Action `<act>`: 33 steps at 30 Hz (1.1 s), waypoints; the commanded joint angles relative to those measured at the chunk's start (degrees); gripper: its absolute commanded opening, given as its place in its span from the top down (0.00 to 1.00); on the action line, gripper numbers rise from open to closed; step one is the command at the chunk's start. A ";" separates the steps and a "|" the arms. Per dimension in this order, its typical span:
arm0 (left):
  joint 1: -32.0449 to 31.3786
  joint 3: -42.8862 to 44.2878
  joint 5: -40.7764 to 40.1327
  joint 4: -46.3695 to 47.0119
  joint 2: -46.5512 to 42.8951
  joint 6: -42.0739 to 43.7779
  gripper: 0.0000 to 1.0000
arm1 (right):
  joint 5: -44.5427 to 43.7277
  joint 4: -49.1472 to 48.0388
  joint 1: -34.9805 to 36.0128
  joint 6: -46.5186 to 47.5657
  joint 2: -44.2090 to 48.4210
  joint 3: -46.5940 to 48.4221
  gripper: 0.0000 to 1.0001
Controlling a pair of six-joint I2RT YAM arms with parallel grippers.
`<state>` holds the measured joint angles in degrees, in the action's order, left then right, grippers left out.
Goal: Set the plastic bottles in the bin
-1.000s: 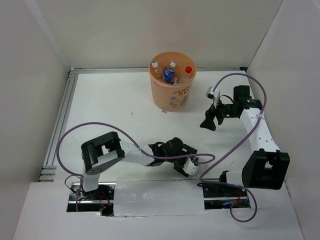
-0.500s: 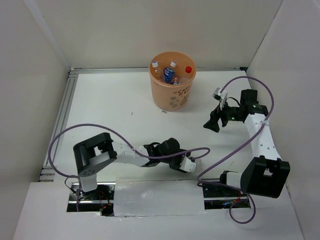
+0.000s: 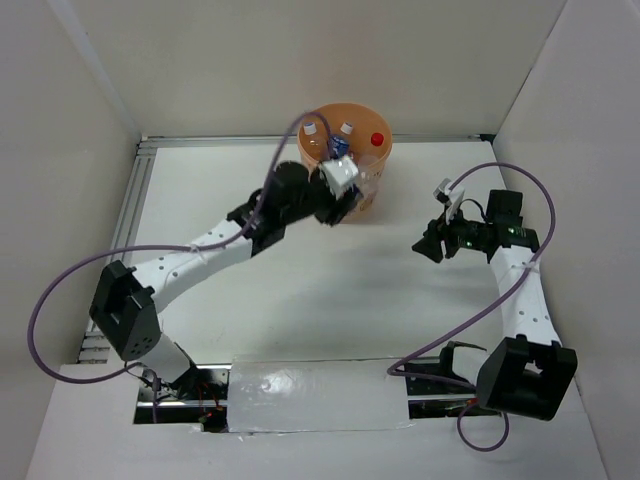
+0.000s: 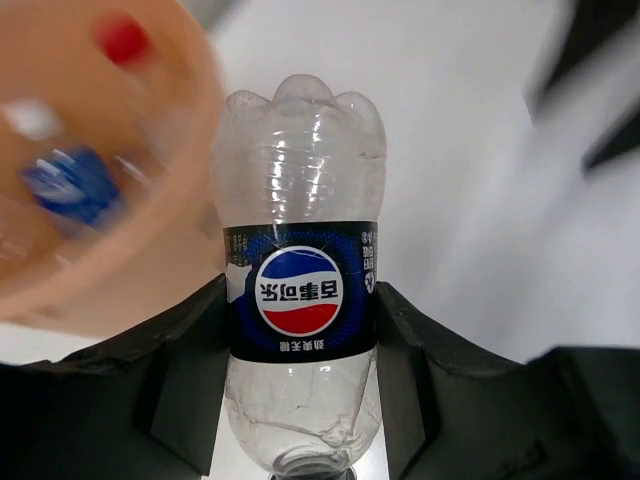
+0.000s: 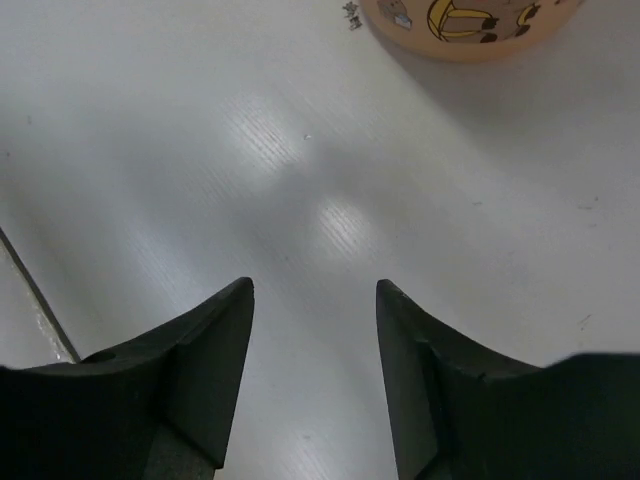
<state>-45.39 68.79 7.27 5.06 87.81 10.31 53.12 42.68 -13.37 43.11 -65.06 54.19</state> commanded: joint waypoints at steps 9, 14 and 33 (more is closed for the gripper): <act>10.49 39.91 -6.45 5.84 21.93 -22.08 0.89 | 0.31 1.53 -0.26 3.46 -2.00 1.27 0.73; 11.02 42.30 -12.36 9.52 28.72 -22.35 0.59 | -0.74 0.83 -0.26 3.47 0.11 0.12 0.33; 8.74 13.87 -3.76 14.54 -4.89 -22.60 0.00 | -15.76 -6.98 -0.26 -21.04 5.63 -1.11 0.00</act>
<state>-36.23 91.24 -1.63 14.94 96.38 -10.76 43.97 41.39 -13.39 32.91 -62.98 52.86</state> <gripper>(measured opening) 1.000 0.997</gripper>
